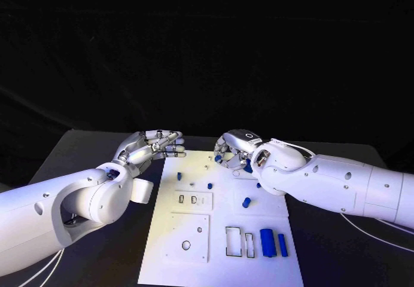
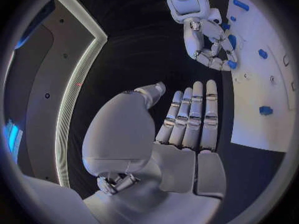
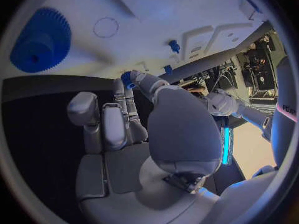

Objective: Assemble the parts on the task board

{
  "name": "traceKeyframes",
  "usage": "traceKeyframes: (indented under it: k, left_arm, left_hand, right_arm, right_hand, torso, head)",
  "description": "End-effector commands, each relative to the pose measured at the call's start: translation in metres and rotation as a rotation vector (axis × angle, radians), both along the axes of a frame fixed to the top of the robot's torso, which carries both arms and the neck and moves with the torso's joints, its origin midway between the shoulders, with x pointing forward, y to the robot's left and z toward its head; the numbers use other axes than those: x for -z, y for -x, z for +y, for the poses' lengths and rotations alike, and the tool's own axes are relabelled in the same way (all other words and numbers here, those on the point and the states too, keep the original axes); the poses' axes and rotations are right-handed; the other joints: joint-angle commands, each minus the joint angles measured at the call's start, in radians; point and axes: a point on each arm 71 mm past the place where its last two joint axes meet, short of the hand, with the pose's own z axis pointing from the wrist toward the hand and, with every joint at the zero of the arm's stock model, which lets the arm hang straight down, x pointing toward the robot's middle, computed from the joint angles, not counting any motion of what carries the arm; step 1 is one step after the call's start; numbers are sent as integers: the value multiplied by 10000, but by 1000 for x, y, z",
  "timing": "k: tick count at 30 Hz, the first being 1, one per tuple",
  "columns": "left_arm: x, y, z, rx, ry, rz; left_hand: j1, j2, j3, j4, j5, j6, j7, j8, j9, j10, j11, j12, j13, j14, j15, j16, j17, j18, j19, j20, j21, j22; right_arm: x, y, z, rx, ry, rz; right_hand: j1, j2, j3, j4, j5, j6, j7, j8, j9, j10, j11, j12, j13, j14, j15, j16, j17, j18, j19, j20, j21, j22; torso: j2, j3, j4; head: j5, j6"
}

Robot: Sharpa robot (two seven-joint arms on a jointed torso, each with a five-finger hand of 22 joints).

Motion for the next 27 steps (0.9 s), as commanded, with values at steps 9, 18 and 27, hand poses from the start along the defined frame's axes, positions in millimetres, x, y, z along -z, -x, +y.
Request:
traceKeyframes:
  k: [9,18,27]
  left_arm:
    - [-2,1,-4,278,127,-17]
    - [-4,1,-5,290,129,-52]
    - [-5,1,-5,308,128,-64]
  left_hand:
    - [-106,19,-49,-1,53,-94,256,-34,16,23,57,-55,9,-4,71,-35,9,125,2,60,-44,-12]
    - [-94,25,-51,-8,53,-101,260,-39,16,18,61,-64,9,-8,74,-41,14,125,1,62,-49,-17]
    - [-94,25,-51,-8,53,-101,260,-39,16,18,61,-64,9,-8,74,-41,14,125,1,62,-49,-17]
  right_arm:
    - [-2,-9,9,303,-84,-628]
    - [-1,-11,11,293,-4,-562]
    - [2,-11,13,208,139,-358]
  right_hand:
    - [11,69,111,-22,35,24,38,67,50,85,1,18,53,277,-96,91,61,-92,72,-30,52,33]
    - [2,54,128,-23,35,-14,51,69,74,67,11,3,61,282,-90,121,89,-94,70,-30,62,47]
    - [-28,40,134,-9,4,-36,58,81,103,67,20,-2,74,282,-82,139,99,-101,75,-26,84,81]
  torso:
    - [66,-33,53]
    - [97,-46,65]
    - [128,-38,69]
  head:
    - [0,-40]
    - [4,-58]
    - [36,-101]
